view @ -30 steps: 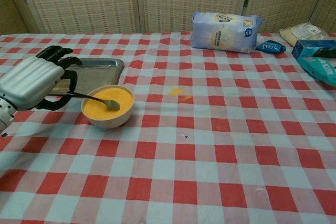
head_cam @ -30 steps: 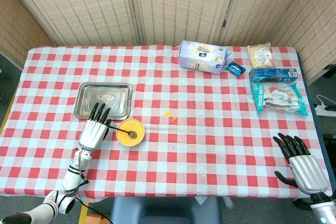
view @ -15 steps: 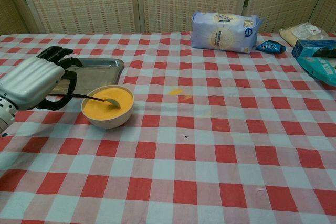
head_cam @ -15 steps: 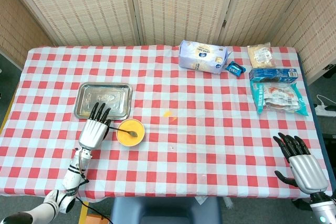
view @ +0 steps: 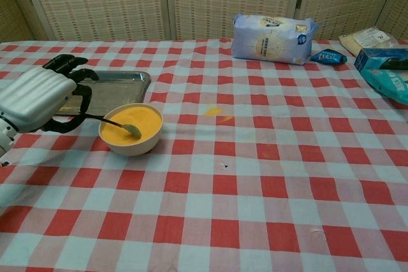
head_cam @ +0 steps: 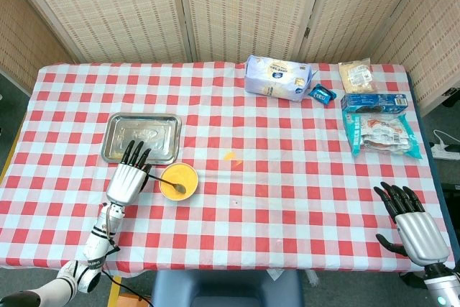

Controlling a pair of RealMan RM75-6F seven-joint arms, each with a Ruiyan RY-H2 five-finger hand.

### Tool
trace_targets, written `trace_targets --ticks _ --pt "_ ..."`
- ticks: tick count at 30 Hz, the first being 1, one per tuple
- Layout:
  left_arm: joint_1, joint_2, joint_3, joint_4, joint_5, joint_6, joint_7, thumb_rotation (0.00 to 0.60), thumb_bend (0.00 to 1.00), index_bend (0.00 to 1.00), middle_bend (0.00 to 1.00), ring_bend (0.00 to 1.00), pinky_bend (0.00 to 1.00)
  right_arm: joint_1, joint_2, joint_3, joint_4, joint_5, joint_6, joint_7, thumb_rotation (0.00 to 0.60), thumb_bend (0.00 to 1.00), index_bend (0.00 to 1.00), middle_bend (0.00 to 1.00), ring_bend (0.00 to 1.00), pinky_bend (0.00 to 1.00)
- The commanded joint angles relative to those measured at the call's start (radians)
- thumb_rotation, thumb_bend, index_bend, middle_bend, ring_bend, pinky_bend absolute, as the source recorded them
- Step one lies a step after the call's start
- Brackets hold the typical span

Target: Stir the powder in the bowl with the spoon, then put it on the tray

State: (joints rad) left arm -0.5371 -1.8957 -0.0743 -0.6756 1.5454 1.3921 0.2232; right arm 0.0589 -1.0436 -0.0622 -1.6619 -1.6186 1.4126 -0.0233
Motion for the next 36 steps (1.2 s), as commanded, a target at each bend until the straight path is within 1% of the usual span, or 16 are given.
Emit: trace_targets --ticks 1,4,6,9,13,16,21,31,33,36 --pt "0.002 0.026 0.008 -0.034 0.006 -0.005 0.021 0.6 0.46 0.67 0.19 0.0 0.05 0.0 0.0 -0.001 0.0 -0.001 0.0 0.0 0.6 0.15 0.0 0.0 0.0 0.0" --pt "0.004 0.071 0.021 -0.102 0.011 -0.025 0.044 0.6 0.56 0.68 0.19 0.0 0.04 0.0 0.0 -0.002 0.0 -0.003 0.0 0.0 0.6 0.15 0.0 0.0 0.0 0.0" --pt "0.005 0.108 0.026 -0.163 0.012 -0.037 0.068 0.6 0.66 0.69 0.19 0.0 0.04 0.0 0.001 -0.003 0.0 -0.005 0.0 0.0 0.6 0.15 0.0 0.0 0.0 0.0" --pt "0.008 0.154 0.027 -0.245 0.01 -0.045 0.102 0.6 0.76 0.72 0.2 0.0 0.04 -0.001 0.002 -0.004 -0.001 -0.008 0.002 0.001 0.6 0.15 0.0 0.0 0.0 0.0" --pt "0.011 0.204 0.02 -0.341 -0.014 -0.078 0.136 0.6 0.85 0.75 0.24 0.02 0.04 -0.002 0.003 -0.006 -0.002 -0.011 0.004 0.001 0.6 0.15 0.0 0.0 0.0 0.0" --pt "0.013 0.232 0.012 -0.394 -0.035 -0.101 0.155 0.6 0.87 0.75 0.25 0.03 0.04 -0.003 0.003 -0.006 -0.002 -0.012 0.005 0.001 0.6 0.15 0.0 0.0 0.0 0.0" --pt "0.015 0.267 -0.013 -0.476 -0.09 -0.149 0.128 0.6 0.9 0.75 0.29 0.07 0.04 -0.001 0.002 -0.008 -0.003 -0.013 0.0 -0.002 0.6 0.15 0.0 0.0 0.0 0.0" --pt "0.004 0.3 -0.066 -0.57 -0.17 -0.198 0.108 0.6 0.92 0.76 0.32 0.1 0.04 0.003 0.001 -0.007 -0.004 -0.007 -0.01 -0.003 0.6 0.15 0.0 0.0 0.0 0.0" --pt "-0.001 0.309 -0.077 -0.593 -0.187 -0.205 0.135 0.6 0.92 0.76 0.32 0.1 0.04 0.004 0.001 -0.008 -0.004 -0.007 -0.012 -0.002 0.6 0.15 0.0 0.0 0.0 0.0" --pt "-0.014 0.297 -0.088 -0.602 -0.208 -0.208 0.215 0.6 0.92 0.76 0.32 0.11 0.04 0.007 0.001 -0.009 -0.003 -0.008 -0.018 -0.002 0.6 0.15 0.0 0.0 0.0 0.0"
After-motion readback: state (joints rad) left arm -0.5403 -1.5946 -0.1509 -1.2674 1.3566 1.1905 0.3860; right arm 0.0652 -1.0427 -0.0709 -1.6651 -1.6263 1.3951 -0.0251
